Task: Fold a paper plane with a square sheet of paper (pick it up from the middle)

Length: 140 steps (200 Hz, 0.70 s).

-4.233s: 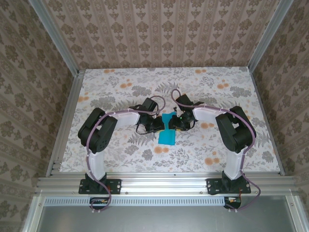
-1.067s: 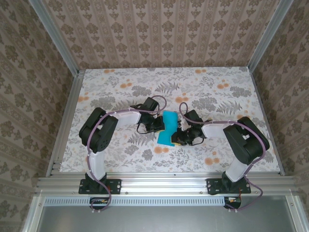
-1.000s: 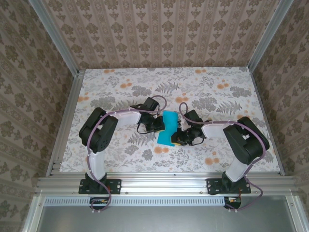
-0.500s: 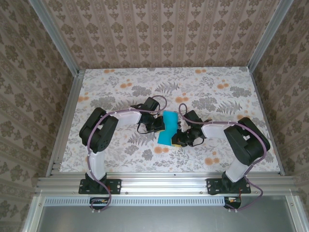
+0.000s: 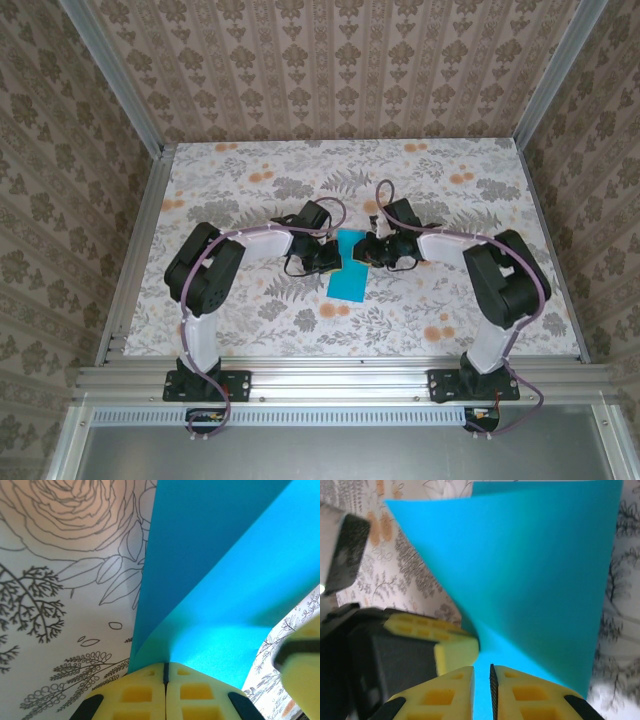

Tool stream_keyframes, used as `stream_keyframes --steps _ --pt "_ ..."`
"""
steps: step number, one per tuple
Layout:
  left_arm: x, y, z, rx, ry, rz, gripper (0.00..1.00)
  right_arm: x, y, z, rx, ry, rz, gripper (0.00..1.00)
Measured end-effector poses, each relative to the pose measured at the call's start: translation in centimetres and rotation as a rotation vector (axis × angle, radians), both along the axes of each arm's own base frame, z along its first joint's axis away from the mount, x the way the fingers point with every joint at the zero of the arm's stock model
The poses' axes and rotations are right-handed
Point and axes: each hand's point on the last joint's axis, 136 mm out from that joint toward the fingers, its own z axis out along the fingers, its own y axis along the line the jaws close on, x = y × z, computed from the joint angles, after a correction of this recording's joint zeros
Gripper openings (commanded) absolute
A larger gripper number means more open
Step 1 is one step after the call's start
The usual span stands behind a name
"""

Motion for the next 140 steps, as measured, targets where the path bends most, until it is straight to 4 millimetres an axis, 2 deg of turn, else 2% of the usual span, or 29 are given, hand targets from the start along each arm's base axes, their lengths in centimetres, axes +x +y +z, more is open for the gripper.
stream_keyframes --steps 36,75,107,140 --pt "-0.1 0.0 0.0 0.011 -0.011 -0.015 0.07 0.6 -1.4 -2.5 -0.013 0.054 -0.039 0.17" --pt "-0.1 0.0 -0.1 0.017 -0.011 -0.021 0.07 1.0 -1.6 -2.4 -0.004 0.053 -0.049 0.17" --pt "-0.1 0.0 -0.1 0.02 -0.007 -0.022 0.07 1.4 -1.4 -1.3 0.005 0.032 -0.051 0.18" --pt "0.0 0.0 -0.1 0.024 -0.003 -0.023 0.07 4.1 -0.7 1.0 0.023 -0.037 -0.053 0.18"
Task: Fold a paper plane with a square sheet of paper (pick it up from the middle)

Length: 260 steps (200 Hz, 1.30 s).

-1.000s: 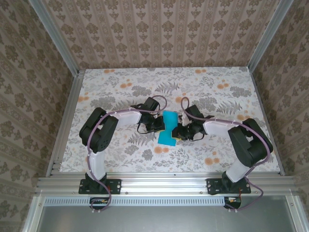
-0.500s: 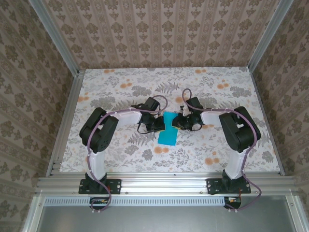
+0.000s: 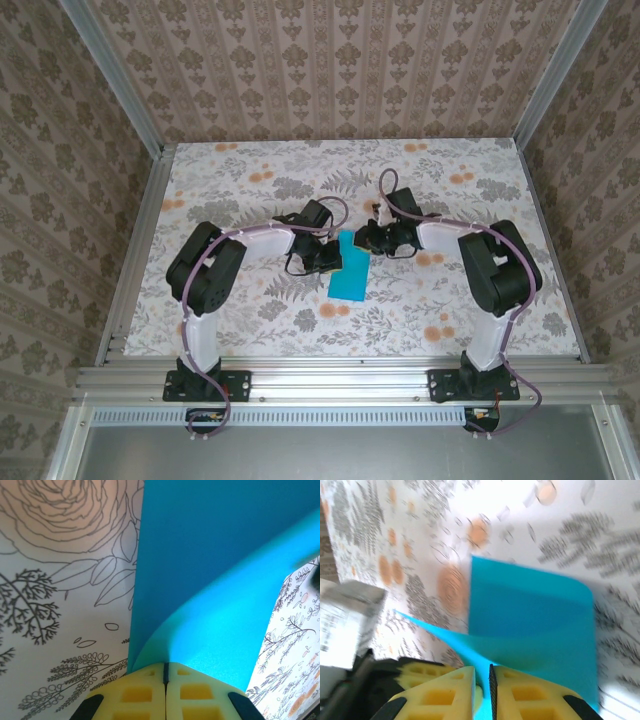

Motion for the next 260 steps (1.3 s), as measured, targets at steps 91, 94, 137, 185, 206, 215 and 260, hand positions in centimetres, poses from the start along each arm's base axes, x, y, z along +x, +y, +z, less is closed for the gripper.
stream_keyframes --steps 91,94,137,185,206,215,260 --pt "-0.1 0.0 0.0 0.003 -0.006 -0.015 0.07 2.2 -2.2 -3.3 -0.044 0.051 -0.069 0.17" --pt "-0.1 0.0 0.0 0.003 -0.006 -0.015 0.07 2.3 -2.3 -3.3 -0.047 0.049 -0.071 0.17" --pt "-0.1 0.0 0.0 0.003 -0.006 -0.015 0.07 3.0 -2.4 -2.7 -0.051 0.025 -0.079 0.18" --pt "-0.1 0.0 0.0 0.004 -0.006 -0.016 0.07 2.9 -2.1 -2.5 -0.054 0.011 -0.059 0.18" --pt "-0.1 0.0 0.0 0.004 -0.006 -0.015 0.07 2.8 -2.1 -3.2 -0.059 0.022 -0.059 0.18" --pt "-0.1 0.0 0.0 0.004 -0.006 -0.015 0.07 2.8 -2.1 -3.5 -0.058 0.029 -0.056 0.18" --pt "0.0 0.0 0.1 0.009 -0.016 -0.015 0.08 3.8 -1.3 -3.3 -0.03 0.03 -0.029 0.17"
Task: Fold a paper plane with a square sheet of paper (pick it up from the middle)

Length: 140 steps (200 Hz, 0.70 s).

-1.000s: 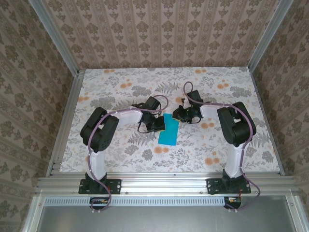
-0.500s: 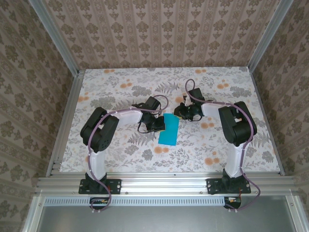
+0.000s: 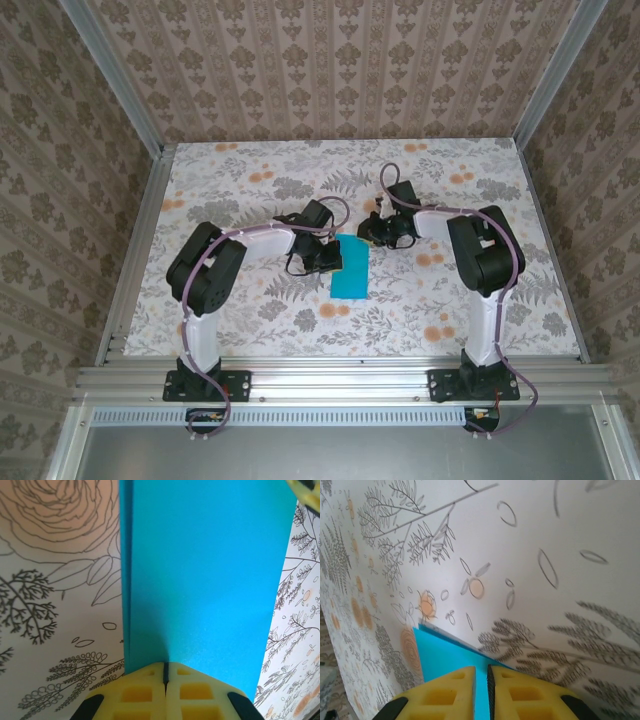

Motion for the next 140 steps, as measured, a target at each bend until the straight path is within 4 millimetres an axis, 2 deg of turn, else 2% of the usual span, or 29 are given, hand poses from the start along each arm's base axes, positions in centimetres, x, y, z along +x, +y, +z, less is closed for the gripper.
stream_keyframes --steps 30,60,82,102,118,140 --pt "-0.1 0.5 0.3 0.022 -0.002 0.008 0.09 0.5 2.0 0.3 0.018 -0.018 0.063 0.17" --pt "0.5 0.8 1.4 0.031 -0.025 0.026 0.09 -0.1 3.5 0.8 0.029 -0.016 0.112 0.2" --pt "1.3 0.6 2.1 0.02 -0.042 0.039 0.09 -0.3 3.1 2.1 0.024 -0.024 0.11 0.24" --pt "1.7 0.5 2.4 0.014 -0.044 0.049 0.09 -0.2 2.7 5.0 0.032 -0.078 0.099 0.24" --pt "2.1 0.2 3.0 0.001 -0.056 0.052 0.09 -0.9 2.3 7.0 0.041 -0.119 0.095 0.23" --pt "3.2 -0.9 4.6 -0.034 -0.09 0.052 0.09 -2.4 1.8 7.0 0.041 -0.106 0.092 0.2"
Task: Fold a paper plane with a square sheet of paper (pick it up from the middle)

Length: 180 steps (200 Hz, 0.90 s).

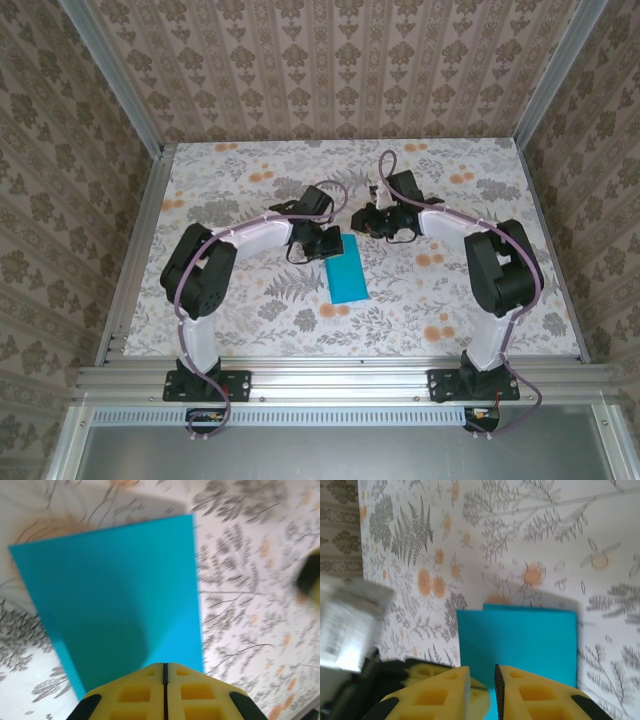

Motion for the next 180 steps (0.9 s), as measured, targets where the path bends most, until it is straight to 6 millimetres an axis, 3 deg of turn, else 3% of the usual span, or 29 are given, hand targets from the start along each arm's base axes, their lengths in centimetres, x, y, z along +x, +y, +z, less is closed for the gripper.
stream_keyframes --steps 37,74,99,180 --pt "2.3 -1.7 1.4 -0.053 -0.041 -0.001 0.08 -2.9 -0.7 -3.2 -0.018 0.104 -0.002 0.14" --pt "3.2 -3.0 -0.6 -0.065 -0.012 -0.011 0.07 -4.6 -0.2 -4.7 0.029 0.161 0.006 0.12" --pt "3.4 -3.4 -1.9 -0.066 0.009 -0.017 0.07 -4.7 0.2 -5.6 0.048 0.183 0.011 0.11" --pt "5.0 -4.8 -2.9 -0.136 0.014 -0.012 0.06 -5.2 0.1 -7.4 0.034 0.225 0.014 0.1"
